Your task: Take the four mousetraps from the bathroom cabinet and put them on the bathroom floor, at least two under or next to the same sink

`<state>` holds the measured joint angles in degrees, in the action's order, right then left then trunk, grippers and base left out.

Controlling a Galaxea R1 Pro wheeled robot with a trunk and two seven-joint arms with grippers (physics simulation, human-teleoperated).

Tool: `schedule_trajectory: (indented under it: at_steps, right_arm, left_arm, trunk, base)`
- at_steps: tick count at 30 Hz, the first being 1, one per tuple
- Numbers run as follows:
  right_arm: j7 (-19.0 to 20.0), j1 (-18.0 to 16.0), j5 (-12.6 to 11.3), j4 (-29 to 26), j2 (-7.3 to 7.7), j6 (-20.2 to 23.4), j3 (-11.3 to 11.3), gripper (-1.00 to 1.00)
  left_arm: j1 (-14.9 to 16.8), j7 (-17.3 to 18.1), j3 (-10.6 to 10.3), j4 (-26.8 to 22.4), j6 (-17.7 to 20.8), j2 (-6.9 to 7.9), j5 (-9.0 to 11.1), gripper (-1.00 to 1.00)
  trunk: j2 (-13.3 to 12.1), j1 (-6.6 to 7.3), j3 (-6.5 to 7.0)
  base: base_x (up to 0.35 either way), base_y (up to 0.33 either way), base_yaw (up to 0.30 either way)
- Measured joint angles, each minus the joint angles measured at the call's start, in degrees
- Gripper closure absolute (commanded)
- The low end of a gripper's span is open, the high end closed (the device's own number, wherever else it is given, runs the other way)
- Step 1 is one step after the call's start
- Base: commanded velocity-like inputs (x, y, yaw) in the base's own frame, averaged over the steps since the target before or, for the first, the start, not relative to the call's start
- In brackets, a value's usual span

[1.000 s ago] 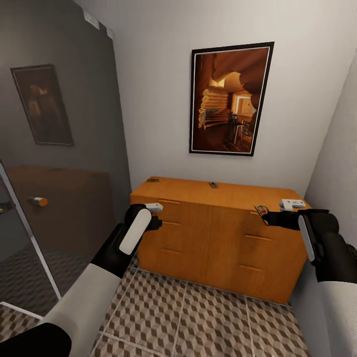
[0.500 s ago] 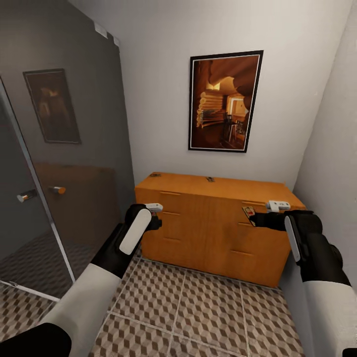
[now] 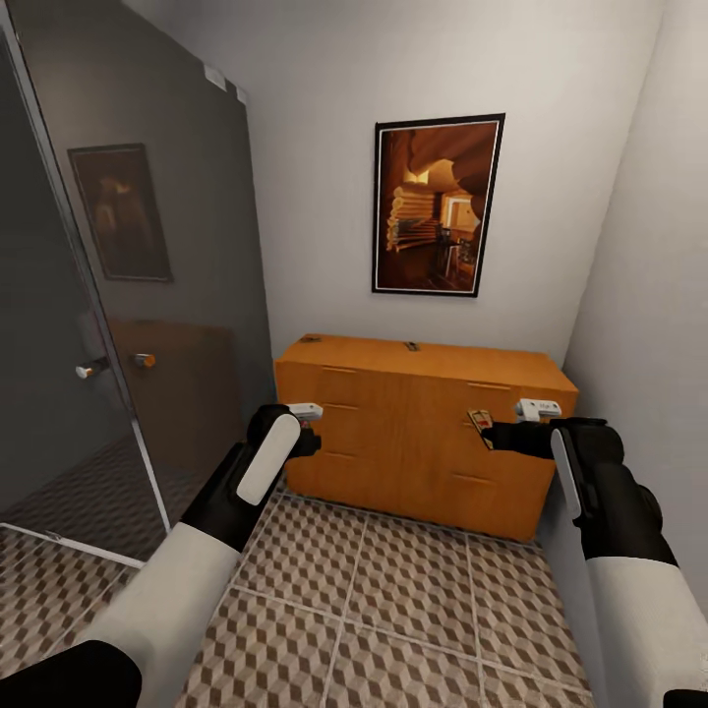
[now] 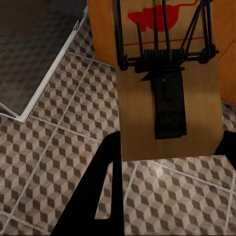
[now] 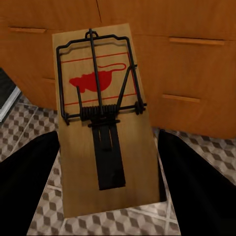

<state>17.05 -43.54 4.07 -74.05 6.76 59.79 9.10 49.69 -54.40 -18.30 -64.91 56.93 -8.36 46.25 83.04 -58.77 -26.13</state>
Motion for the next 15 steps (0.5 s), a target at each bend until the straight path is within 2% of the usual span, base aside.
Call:
schedule_trajectory:
  at_steps: [3, 15]
  right_arm:
    - [0.0, 0.0, 0.0, 0.0, -0.70, 0.0, 0.0, 1.00]
    - [0.0, 0.0, 0.1, 0.1, -1.00, 0.0, 0.0, 1.00]
  left_arm:
    - [0.0, 0.0, 0.0, 0.0, 0.0, 0.00, 0.0, 1.00]
    - [0.0, 0.0, 0.0, 0.0, 0.0, 0.00, 0.0, 1.00]
  trunk:
    - [0.0, 0.00, 0.00]
    - [0.0, 0.00, 0.00]
  base:
    - [-0.336, 0.000, 0.000]
    - [-0.336, 0.000, 0.000]
